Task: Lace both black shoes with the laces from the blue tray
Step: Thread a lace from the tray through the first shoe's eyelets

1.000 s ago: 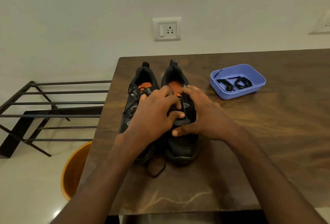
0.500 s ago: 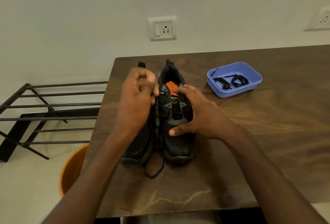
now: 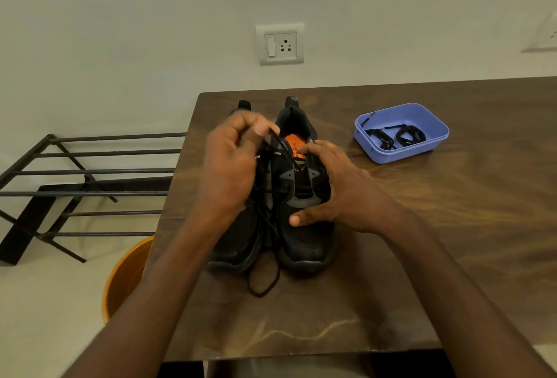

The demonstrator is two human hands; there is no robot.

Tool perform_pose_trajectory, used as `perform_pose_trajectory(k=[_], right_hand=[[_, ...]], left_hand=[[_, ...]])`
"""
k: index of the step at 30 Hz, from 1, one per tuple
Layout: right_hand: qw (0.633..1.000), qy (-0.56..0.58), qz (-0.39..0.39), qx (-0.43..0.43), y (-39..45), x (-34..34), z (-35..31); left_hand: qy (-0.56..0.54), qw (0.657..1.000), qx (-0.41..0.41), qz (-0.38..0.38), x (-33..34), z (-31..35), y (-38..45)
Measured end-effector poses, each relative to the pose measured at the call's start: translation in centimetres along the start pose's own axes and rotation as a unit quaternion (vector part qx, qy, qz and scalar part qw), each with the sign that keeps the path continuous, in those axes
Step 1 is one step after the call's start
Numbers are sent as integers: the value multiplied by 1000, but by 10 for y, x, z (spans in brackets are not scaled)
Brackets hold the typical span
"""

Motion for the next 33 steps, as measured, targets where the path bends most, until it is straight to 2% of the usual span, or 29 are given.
perform_pose_trajectory(k=[2,3,4,6,8,9,12,15,17,20,22,23,24,25,27,29,31,33], right_hand=[[1000,3,-1,-1,0,0,0],[1000,5,1,-1,0,0,1],[1000,6,2,-1,0,0,0],[1000,4,3,-2,0,1,0],[1000,4,1,-4,-1,1,-1],[1000,5,0,-6,-1,2,0],[1000,8,2,-9,0,3,0],[1000,9,1,-10,0,3,0],[1000,18,5,-8,0,3,0],[1000,21,1,-2,0,3,0],[1000,19,-2,1,1,2,1],[1000,18,-4,3,1,2,1],[1000,16,-6,5,1,2,1],[1000,16,-5,4,1,2,1],[1000,17,-1,1,1,2,0],[1000,14,1,-3,0,3,-1],[1000,10,4,-3,0,3,-2],[1000,12,3,1,0,2,-2]], left_hand=[[-107,991,-78,7,-2,1,1],[-106,990,-89,-11,1,1,-2],[-68,995,-70,-36,6,-1,-4],[71,990,55,-105,17,-4,-11],[210,945,180,-176,30,-12,-20],[262,920,213,-199,35,-17,-22],[333,888,243,-207,37,-20,-23],[337,892,245,-172,34,-13,-22],[293,929,205,-101,25,-11,-15],[162,987,16,12,4,-19,-4],[9,994,-110,28,2,-24,-6],[-73,984,-162,21,5,-24,-10],[-123,974,-191,14,9,-22,-14],[-129,972,-197,10,12,-21,-16],[-65,982,-176,8,15,-24,-17],[56,992,-112,-12,20,-25,-14],[230,971,11,-59,27,-19,-14],[311,944,66,-89,34,-15,-20]])
Point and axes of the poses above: each hand's wrist, its own y-axis towards the middle knuckle, its own x-axis out of the palm, z = x × y, the point moved 7 cm from there along y, towards the middle knuckle, and after that the axes turned 15 degrees about z, right-handed, at the moved point
